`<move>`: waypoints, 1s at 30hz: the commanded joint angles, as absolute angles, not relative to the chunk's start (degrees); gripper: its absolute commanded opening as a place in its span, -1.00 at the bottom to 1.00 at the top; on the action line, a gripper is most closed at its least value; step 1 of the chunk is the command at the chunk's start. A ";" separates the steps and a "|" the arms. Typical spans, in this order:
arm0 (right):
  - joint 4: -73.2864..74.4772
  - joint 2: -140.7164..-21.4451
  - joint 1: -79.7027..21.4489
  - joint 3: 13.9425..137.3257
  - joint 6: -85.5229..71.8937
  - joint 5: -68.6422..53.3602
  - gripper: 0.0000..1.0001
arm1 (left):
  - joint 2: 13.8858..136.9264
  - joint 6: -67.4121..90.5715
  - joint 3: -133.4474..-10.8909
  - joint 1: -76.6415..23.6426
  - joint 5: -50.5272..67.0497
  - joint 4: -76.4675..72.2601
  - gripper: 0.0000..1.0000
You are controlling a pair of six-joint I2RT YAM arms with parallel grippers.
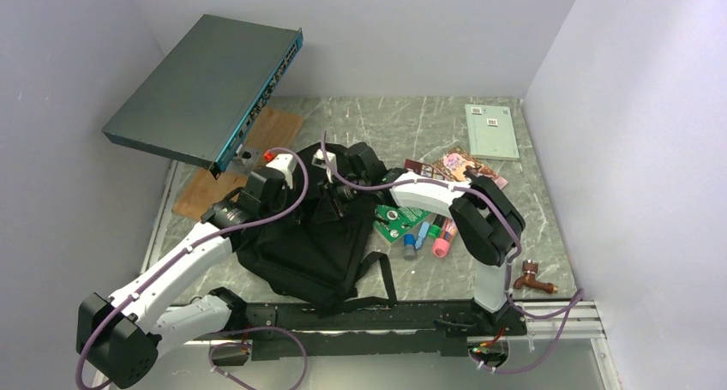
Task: Pack the student bag
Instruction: Adjust the student bag at the center of the board.
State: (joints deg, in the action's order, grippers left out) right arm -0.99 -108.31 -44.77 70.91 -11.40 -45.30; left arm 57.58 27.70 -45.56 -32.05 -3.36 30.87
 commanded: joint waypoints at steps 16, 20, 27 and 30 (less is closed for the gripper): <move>-23.95 -96.54 -49.75 57.96 -22.44 -27.66 -1.00 | 62.46 59.04 -54.16 -31.38 -0.53 43.36 0.51; -27.20 -92.71 -52.24 54.50 -20.66 -24.95 -1.00 | 63.75 65.05 -55.23 -31.32 -3.67 47.92 0.32; -27.58 -91.08 -52.17 52.03 -17.70 -26.23 -1.00 | 58.38 70.29 -49.07 -31.29 -7.93 42.72 0.19; -26.03 -90.71 -52.19 52.17 -14.35 -28.93 -1.00 | 61.92 67.26 -51.16 -31.29 -7.50 43.37 0.31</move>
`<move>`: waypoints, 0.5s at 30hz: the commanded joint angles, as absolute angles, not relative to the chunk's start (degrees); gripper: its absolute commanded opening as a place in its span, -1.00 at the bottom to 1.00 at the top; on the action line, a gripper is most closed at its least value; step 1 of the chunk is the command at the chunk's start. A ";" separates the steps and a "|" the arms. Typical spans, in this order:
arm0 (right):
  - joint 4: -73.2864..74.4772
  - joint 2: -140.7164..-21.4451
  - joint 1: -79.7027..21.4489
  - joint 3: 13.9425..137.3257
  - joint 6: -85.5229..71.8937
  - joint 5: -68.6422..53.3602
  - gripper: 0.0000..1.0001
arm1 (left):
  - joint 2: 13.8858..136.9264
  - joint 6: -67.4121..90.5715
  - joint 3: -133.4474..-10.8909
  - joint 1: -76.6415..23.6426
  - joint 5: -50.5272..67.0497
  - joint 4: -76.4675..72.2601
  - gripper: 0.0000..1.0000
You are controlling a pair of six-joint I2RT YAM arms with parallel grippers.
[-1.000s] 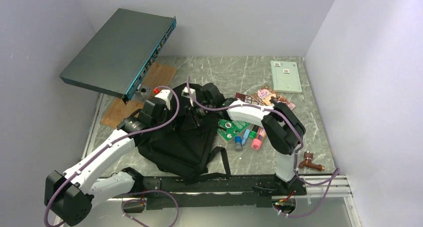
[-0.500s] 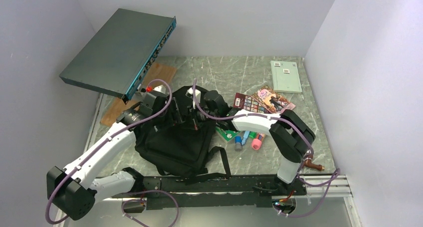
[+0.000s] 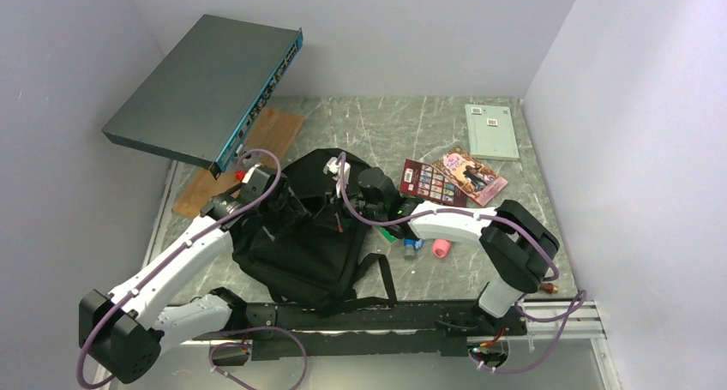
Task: Pack the student bag
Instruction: Adjust the student bag at the center of the board.
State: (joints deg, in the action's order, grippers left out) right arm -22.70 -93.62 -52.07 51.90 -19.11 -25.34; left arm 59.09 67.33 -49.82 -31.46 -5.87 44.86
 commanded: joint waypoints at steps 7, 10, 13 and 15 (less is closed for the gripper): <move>-18.94 -93.23 -52.43 56.96 -9.93 -29.22 -1.00 | 67.57 61.50 -51.88 -31.72 -4.30 38.45 0.30; -12.80 -94.19 -53.68 60.49 -7.44 -26.09 -1.00 | 69.51 58.40 -51.74 -32.69 -2.03 36.06 0.13; -11.58 -93.32 -54.89 60.80 -7.30 -22.87 -1.00 | 70.95 55.63 -52.39 -33.87 0.75 34.41 -0.22; -9.11 -93.61 -54.97 62.43 -8.63 -21.87 -1.00 | 70.54 55.19 -52.36 -34.56 0.19 34.68 -0.52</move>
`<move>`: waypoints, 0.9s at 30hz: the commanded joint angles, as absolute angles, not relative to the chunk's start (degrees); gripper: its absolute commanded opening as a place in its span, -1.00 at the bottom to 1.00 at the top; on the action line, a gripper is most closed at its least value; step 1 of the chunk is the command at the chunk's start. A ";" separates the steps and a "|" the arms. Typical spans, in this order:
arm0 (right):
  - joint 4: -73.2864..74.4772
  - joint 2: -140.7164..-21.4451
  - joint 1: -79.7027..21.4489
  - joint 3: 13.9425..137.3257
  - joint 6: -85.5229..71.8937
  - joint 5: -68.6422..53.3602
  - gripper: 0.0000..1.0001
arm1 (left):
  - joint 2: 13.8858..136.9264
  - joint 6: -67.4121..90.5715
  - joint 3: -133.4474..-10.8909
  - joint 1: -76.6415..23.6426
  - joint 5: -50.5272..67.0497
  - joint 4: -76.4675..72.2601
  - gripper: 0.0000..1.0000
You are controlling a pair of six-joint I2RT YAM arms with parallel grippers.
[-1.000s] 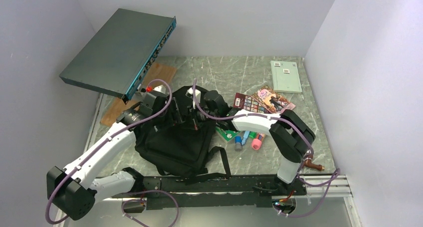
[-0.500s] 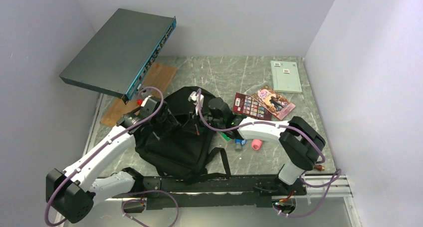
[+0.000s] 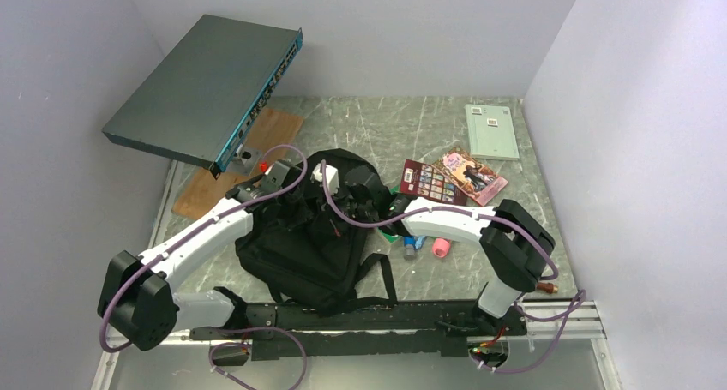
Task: Pack the student bag
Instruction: Adjust the student bag at the center of the board.
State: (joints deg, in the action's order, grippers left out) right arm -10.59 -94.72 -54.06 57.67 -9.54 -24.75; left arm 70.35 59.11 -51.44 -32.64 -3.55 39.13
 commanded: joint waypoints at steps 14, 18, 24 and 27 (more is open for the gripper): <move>3.22 -89.97 -54.67 63.94 -18.49 -14.75 0.41 | 66.85 44.79 -50.46 -34.72 -3.95 36.86 -1.00; -3.70 -78.27 -54.69 52.70 -18.34 -7.35 0.80 | 64.21 40.65 -48.56 -34.72 -5.77 33.75 -1.00; 14.94 -63.94 -53.88 51.19 -25.98 7.29 0.93 | 63.65 38.05 -49.33 -34.72 -5.27 34.92 -1.00; 20.57 -56.29 -53.73 47.20 -35.06 13.05 0.93 | 65.19 36.56 -50.41 -34.71 -3.48 35.47 -1.00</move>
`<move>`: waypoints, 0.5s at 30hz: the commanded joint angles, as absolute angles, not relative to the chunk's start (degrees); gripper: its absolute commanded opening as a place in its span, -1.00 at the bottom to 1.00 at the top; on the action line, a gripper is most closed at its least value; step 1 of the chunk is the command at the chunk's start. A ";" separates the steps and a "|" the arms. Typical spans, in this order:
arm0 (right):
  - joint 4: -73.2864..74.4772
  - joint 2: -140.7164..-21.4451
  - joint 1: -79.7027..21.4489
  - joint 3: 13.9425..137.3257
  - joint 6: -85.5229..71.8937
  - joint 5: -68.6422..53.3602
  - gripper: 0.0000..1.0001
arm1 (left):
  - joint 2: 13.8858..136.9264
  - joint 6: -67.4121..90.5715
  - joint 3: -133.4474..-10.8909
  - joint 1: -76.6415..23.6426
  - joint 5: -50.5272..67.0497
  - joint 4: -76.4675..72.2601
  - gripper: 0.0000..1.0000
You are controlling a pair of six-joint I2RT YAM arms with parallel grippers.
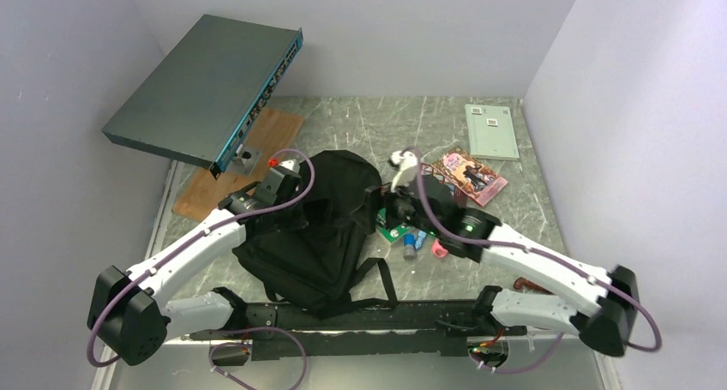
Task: Pack the student bag
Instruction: Adjust the student bag at the center of the board, then pick up the stationery from the center of the board.
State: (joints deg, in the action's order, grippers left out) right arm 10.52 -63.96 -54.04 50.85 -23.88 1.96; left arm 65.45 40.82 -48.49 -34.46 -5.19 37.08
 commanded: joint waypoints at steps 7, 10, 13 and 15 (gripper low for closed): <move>36.81 -52.62 -53.45 44.07 -44.57 17.52 0.81 | 69.02 32.37 -51.32 -34.72 -2.34 32.65 -1.00; 37.71 -53.37 -53.28 41.97 -43.27 19.16 0.79 | 71.85 28.40 -54.92 -34.72 -0.54 33.13 -1.00; 37.49 -55.34 -52.72 40.25 -44.18 20.33 0.62 | 73.86 25.17 -57.16 -34.69 -1.64 33.90 -1.00; 36.51 -56.65 -52.65 39.05 -44.59 21.29 0.47 | 73.59 23.25 -56.19 -34.78 -1.29 32.09 -1.00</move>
